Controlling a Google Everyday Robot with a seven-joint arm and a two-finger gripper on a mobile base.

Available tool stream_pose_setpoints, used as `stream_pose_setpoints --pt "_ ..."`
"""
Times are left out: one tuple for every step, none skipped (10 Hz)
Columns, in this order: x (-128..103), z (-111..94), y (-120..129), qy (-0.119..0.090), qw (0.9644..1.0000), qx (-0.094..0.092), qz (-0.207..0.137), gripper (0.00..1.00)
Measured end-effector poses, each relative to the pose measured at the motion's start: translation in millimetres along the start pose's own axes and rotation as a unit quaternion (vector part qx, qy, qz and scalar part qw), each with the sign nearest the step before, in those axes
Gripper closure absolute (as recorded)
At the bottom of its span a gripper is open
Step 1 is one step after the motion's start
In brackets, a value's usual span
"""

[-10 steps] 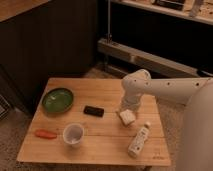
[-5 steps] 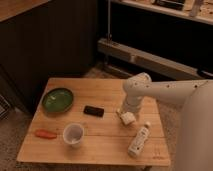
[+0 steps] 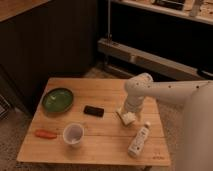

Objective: Place the white sponge in the ceramic cup

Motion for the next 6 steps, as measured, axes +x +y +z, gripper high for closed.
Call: stream_pose_setpoints --pt "0 0 0 -0.001 1.0 0.001 -0.003 0.35" --pt "-1 0 3 -0.004 0.9999 -0.004 -0.016 0.35" --pt "-3 0 9 -0.009 0.9984 -0.014 -0.054 0.35" --pt "-5 -1 14 -0.009 0.9935 -0.033 -0.108 0.35" --pt "-7 -3 15 -0.009 0.9885 -0.052 -0.142 0.35" --pt "-8 -5 15 -0.012 0.9841 -0.064 -0.165 0.35"
